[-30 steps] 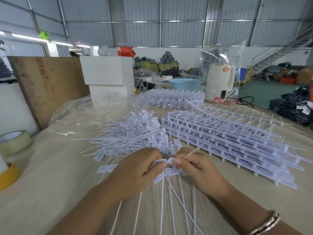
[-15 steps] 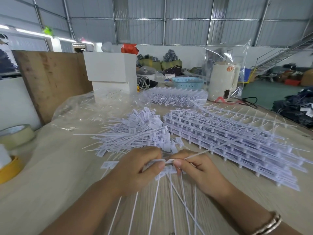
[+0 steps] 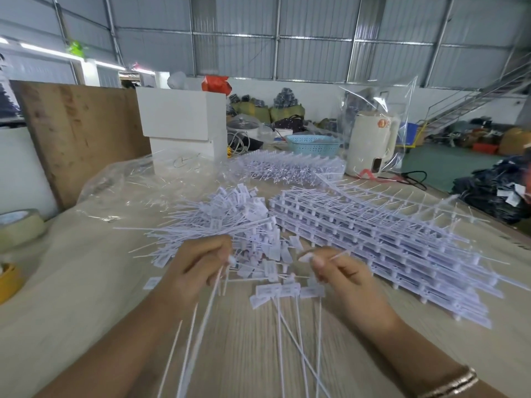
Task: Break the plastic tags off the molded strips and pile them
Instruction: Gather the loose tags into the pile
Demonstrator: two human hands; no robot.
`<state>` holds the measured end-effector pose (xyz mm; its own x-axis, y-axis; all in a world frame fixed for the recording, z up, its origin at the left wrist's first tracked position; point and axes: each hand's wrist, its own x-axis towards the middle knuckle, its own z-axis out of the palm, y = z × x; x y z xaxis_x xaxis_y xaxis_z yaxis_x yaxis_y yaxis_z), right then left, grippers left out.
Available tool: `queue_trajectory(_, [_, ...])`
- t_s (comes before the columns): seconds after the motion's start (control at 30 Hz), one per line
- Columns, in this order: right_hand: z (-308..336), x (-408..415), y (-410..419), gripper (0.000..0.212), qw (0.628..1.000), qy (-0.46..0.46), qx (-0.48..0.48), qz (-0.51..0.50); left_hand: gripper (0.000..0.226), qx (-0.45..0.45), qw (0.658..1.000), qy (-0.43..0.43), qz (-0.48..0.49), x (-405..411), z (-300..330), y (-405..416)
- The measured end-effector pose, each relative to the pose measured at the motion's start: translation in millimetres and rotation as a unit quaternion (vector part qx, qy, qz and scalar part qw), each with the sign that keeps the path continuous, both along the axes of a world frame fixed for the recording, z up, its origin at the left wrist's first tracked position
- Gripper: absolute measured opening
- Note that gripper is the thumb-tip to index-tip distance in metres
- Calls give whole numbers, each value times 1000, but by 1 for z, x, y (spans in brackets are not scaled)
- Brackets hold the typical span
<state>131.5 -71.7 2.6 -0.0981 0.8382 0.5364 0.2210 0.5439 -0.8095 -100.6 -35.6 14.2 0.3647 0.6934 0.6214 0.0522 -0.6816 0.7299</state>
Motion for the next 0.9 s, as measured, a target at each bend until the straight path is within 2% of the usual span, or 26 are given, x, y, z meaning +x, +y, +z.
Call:
queue_trajectory(0.07, [-4, -4, 4, 29, 990, -143, 21, 1, 31, 9, 999, 42, -3, 0, -2, 3])
queue_trajectory(0.13, [-12, -12, 12, 36, 960, -274, 56, -13, 22, 34, 995, 98, 8, 8, -4, 3])
queue_trajectory(0.27, [-13, -13, 13, 47, 925, -374, 69, -29, 10, 84, 971, 210, 80, 12, -6, 4])
queue_trajectory(0.4, [-9, -13, 8, 58, 929, -354, 80, -68, 28, 19, 953, 294, 64, 15, -11, 1])
queue_trajectory(0.43, [-9, -16, 7, 59, 921, -367, 104, -80, 28, 13, 956, 288, 55, 18, -12, 0])
queue_trajectory(0.53, [-9, -27, 6, 58, 859, -450, 209, -127, 26, 2, 970, 239, 43, 23, -12, -3])
queue_trajectory(0.63, [-11, -25, 12, 40, 832, -431, 306, -167, 35, -11, 972, 230, 41, 25, -12, -4])
queue_trajectory(0.73, [-11, -19, 14, 30, 838, -398, 325, -185, 14, 10, 963, 263, 64, 17, -6, 0])
queue_trajectory(0.83, [-10, -15, 12, 33, 851, -375, 314, -194, 30, 51, 938, 329, 99, 8, -2, 4])
queue_trajectory(0.9, [-9, -16, 13, 33, 846, -392, 306, -192, 34, 53, 933, 340, 102, 8, -4, 3])
